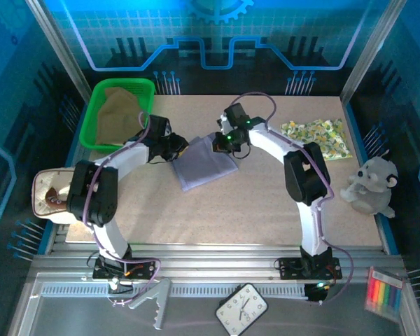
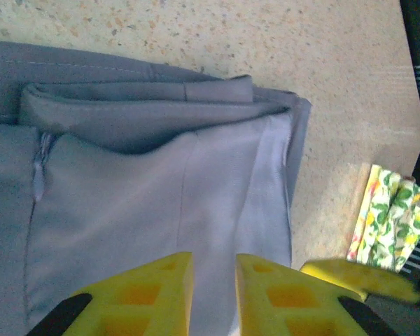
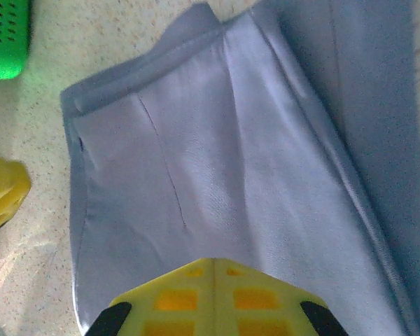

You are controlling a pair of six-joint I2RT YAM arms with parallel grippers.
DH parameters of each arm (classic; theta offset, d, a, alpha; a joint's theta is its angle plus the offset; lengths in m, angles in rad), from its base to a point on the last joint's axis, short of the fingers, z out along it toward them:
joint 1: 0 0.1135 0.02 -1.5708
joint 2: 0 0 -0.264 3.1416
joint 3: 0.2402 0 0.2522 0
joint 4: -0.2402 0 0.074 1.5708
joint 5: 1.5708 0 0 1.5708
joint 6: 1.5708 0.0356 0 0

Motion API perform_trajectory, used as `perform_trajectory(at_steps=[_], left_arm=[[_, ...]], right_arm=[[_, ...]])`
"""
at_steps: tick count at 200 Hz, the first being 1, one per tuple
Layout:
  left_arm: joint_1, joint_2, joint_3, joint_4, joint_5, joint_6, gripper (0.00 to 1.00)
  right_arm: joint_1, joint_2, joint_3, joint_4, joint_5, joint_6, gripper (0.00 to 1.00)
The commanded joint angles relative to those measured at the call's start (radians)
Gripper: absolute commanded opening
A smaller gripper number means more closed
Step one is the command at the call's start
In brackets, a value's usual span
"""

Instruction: Fold and stack the skirts

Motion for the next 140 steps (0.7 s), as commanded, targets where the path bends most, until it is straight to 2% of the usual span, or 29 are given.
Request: perform_trajectory(at_steps=[1,30,63,108,140], left_arm=[[0.003,0.079,0.033,0.064,-0.037,-0.092,0.24],[0.007,0.123,0.014,0.076,-0.121,-0.124,0.23],[0.008,0.157,0.001,0.069,-0.163,-0.098,0.28],[-0.010,0.228,0.049,0.017,-0.153,-0.043,0.28],[-0.077,0.284,0.155,-0.023,-0.143,0.013,0.31]], right_arm=[[0.007,0.045,0.019,0.004,0.003,0.056,0.00],[0.005,0.073,0.003,0.012,0.044,0.086,0.00],[0.007,0.079,-0.068,0.032,0.023,0.143,0.00],[0.008,-0.084,-0.405,0.256,0.032,0.360,0.04],[0.019,-0.211,-0.630,0.396,0.057,0.517,0.09]])
